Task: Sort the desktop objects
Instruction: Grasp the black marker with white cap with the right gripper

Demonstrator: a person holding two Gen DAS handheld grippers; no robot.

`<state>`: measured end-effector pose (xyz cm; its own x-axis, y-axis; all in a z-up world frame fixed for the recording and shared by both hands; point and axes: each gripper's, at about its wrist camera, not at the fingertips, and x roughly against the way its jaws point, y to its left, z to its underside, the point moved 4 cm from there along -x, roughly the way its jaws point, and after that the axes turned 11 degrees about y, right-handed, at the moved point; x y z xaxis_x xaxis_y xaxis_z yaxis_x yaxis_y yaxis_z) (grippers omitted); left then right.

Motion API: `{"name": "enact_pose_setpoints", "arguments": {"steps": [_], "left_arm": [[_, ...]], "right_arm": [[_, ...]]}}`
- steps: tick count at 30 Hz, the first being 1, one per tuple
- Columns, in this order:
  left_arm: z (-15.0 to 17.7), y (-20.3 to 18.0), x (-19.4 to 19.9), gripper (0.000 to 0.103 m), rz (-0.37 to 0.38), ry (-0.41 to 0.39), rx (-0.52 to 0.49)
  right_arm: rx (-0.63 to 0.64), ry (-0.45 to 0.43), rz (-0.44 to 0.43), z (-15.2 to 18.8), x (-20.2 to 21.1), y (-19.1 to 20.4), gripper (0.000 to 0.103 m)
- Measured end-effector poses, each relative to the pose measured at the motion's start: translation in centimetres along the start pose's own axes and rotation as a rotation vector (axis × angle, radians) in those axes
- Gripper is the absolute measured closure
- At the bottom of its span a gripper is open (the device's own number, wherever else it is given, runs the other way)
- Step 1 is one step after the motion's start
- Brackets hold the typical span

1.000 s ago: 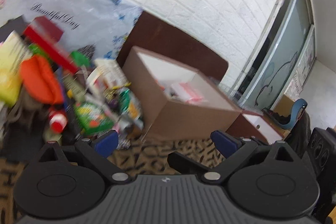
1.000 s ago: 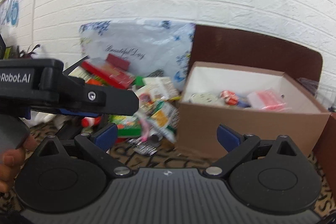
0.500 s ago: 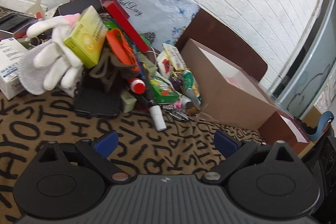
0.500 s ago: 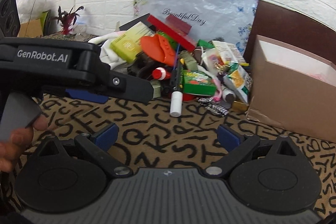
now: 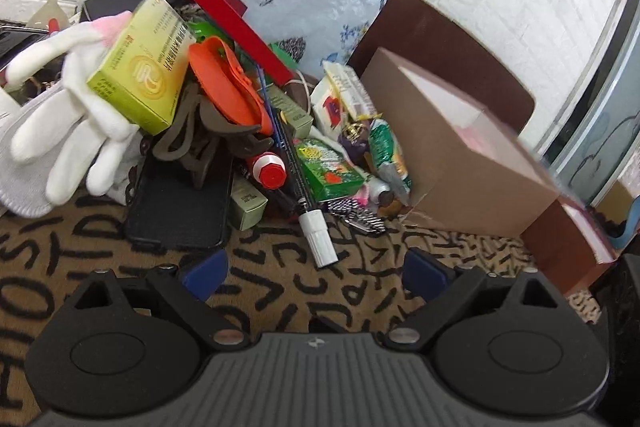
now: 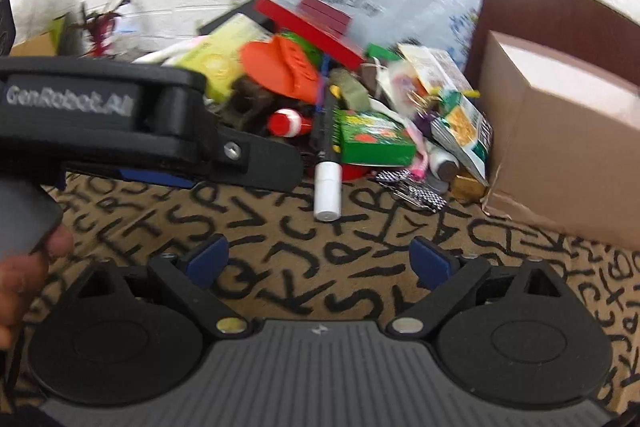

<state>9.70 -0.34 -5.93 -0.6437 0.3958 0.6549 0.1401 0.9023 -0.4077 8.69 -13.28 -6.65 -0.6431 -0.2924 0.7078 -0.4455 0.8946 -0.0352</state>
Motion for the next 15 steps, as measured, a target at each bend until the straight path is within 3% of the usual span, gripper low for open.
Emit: {"name": "enact_pose_setpoints", "arguments": {"steps": [4, 8, 14, 15], "left_arm": [[-1.0, -0.3, -2.0, 0.01, -0.007, 0.049, -0.001], [-1.7, 0.3, -3.5, 0.019, 0.013, 0.098, 0.033], [-2.1, 1.2, -3.9, 0.024, 0.036, 0.093, 0.072], [-2.1, 1.2, -4.0, 0.025, 0.034, 0.092, 0.069]], "right_arm": [[-0.002, 0.015, 0.016, -0.6, -1.6, -0.3, 0.029], [-0.036, 0.025, 0.008, -1.2, -2.9, -0.8, 0.042], [-0.052, 0.012, -0.011, -2.0, -3.9, -0.9, 0.064], [-0.047, 0.008, -0.014, -2.1, -4.0, -0.8, 0.071]]}}
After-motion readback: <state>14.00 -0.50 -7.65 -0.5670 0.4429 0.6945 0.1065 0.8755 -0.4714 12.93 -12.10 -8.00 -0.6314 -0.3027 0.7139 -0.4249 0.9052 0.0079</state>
